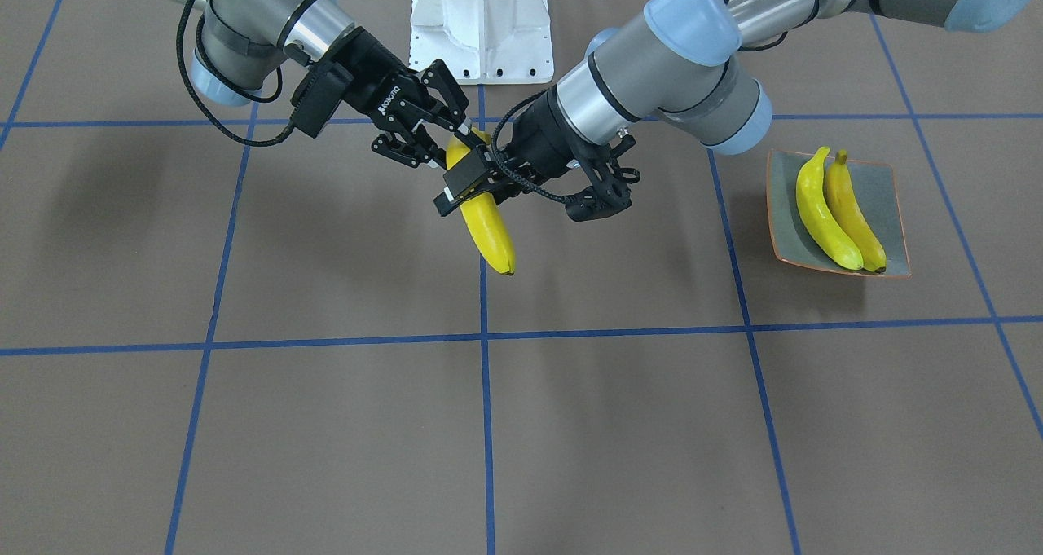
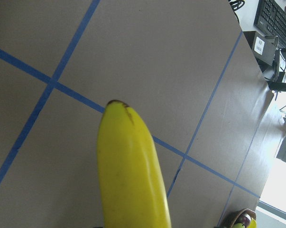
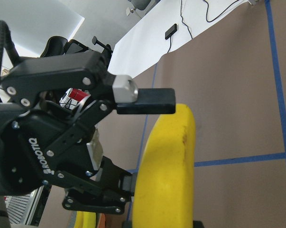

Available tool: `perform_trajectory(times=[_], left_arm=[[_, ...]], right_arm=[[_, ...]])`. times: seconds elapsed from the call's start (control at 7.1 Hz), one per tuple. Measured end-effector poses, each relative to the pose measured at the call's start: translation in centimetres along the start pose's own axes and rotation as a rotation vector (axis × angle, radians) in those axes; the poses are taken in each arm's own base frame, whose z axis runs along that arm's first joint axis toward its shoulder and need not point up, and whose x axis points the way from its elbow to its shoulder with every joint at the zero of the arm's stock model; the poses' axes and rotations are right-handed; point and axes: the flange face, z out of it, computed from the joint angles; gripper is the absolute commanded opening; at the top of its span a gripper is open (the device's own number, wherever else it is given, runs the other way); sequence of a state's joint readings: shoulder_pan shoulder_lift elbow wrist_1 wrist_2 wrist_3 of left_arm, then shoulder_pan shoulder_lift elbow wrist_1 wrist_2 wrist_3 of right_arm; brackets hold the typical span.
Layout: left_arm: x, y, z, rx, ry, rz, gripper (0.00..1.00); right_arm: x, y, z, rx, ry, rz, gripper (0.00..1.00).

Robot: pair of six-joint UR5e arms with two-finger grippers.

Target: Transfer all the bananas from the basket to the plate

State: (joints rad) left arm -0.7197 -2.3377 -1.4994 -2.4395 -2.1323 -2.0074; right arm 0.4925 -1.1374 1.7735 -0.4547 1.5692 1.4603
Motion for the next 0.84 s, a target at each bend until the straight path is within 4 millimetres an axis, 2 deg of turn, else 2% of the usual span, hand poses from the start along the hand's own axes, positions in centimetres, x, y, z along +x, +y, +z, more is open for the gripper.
perform_trajectory(times=[0.14,0.28,0.56,0.84], left_arm=[[-0.1,0.1,0.0,-0.002,0.001,-0.001,0.0],[-0.1,0.2,0.1,-0.005,0.003,-0.001,0.0],[-0.2,0.4,0.2,-0.01,0.002,-0.001,0.0],[-0.8,0.1,0.2,-0.005,-0.006,-0.005,0.0]], right_arm=[[0.0,0.0,0.0,0.0,-0.002,0.0,0.0],[0.0,0.0,-0.1,0.0,-0.005,0.0,0.99],[0.0,-0.4,-0.5,0.021,-0.011,-0.002,1.0],[0.9,-0.7,-1.6,0.039,-0.025,-0.008,1.0]])
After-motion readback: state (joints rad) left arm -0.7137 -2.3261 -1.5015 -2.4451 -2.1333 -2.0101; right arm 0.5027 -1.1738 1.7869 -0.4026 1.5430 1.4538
